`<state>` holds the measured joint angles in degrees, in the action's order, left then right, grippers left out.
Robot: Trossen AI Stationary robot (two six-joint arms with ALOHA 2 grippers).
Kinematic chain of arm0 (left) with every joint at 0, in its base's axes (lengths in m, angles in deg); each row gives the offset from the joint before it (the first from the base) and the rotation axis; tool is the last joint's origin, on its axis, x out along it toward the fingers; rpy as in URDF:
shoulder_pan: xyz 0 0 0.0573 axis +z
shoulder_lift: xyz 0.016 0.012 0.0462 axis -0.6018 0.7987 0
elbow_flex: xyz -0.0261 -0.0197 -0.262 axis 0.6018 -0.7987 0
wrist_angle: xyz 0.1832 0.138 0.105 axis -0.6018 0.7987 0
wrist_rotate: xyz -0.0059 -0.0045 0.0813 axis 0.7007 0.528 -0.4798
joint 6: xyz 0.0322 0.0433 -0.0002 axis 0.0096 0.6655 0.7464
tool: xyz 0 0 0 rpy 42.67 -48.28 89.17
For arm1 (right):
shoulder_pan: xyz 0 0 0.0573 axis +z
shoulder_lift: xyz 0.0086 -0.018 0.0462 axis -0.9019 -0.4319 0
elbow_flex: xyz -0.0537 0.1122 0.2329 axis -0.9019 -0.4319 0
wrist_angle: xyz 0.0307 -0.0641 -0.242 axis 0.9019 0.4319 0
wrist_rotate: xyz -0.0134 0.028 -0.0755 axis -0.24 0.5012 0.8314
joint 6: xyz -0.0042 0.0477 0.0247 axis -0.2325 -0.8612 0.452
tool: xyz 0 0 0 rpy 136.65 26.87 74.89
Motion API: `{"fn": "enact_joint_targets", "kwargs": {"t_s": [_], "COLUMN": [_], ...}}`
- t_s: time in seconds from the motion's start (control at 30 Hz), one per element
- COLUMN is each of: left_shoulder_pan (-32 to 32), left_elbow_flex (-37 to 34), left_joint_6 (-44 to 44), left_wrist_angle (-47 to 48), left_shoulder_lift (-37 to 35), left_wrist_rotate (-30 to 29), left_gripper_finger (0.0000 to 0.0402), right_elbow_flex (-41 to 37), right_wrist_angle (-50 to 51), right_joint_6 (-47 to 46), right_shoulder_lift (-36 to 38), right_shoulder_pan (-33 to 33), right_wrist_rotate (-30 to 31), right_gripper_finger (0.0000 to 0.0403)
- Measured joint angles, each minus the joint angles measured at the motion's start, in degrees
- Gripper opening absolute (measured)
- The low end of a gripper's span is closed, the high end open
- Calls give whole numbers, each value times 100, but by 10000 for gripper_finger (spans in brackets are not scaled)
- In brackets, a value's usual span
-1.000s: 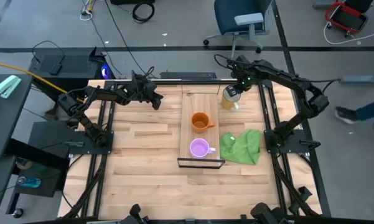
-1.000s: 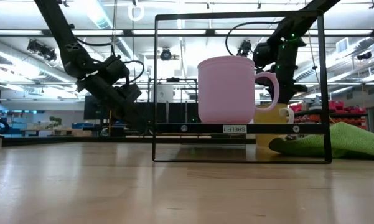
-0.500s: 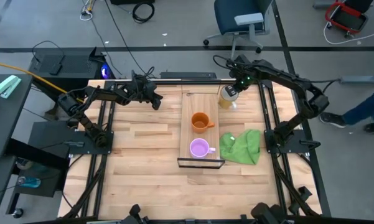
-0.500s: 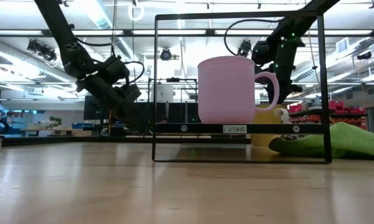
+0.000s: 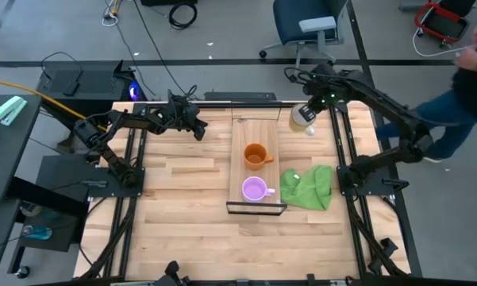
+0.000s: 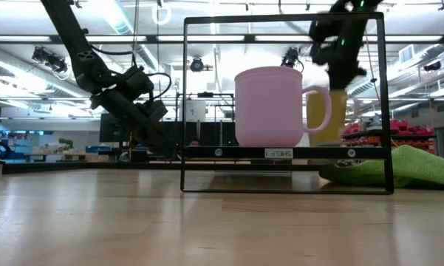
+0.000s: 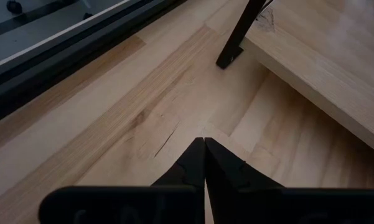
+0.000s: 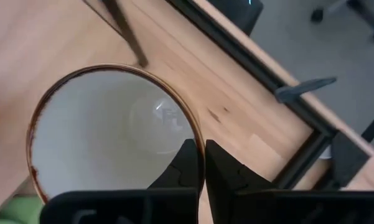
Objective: Stack small to large cups/mugs on shelf
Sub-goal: Put the yellow mug on the shelf
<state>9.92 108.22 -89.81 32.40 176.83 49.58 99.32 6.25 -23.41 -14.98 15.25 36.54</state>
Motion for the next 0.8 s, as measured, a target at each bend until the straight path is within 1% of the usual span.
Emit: {"fn": "enact_joint_targets", "kwargs": {"t_s": [0.2, 0.33, 0.57, 0.7, 0.8], "left_shoulder_pan": [-2, -2, -2, -2, -1], "left_elbow_flex": [0, 0, 0, 0, 0], "left_joint_6": [0, 0, 0, 0, 0], "left_wrist_angle": [-2, -3, -4, -4, -4], "left_shoulder_lift": [0, 0, 0, 0, 0], "left_wrist_rotate": [0, 0, 0, 2, 0], "left_gripper_finger": [14, 23, 13, 9, 15], "right_elbow_flex": [909, 1529, 2369, 2687, 2873], "right_wrist_angle": [800, 957, 1052, 1130, 1118], "right_joint_6": [530, 843, 1395, 1727, 2151], "right_shoulder_lift": [313, 271, -206, -600, -872], "right_shoulder_pan": [420, 739, 1113, 1277, 1428], "right_wrist_rotate": [-1, -37, -14, -17, -15], "right_gripper_finger": [10, 10, 10, 10, 10]}}
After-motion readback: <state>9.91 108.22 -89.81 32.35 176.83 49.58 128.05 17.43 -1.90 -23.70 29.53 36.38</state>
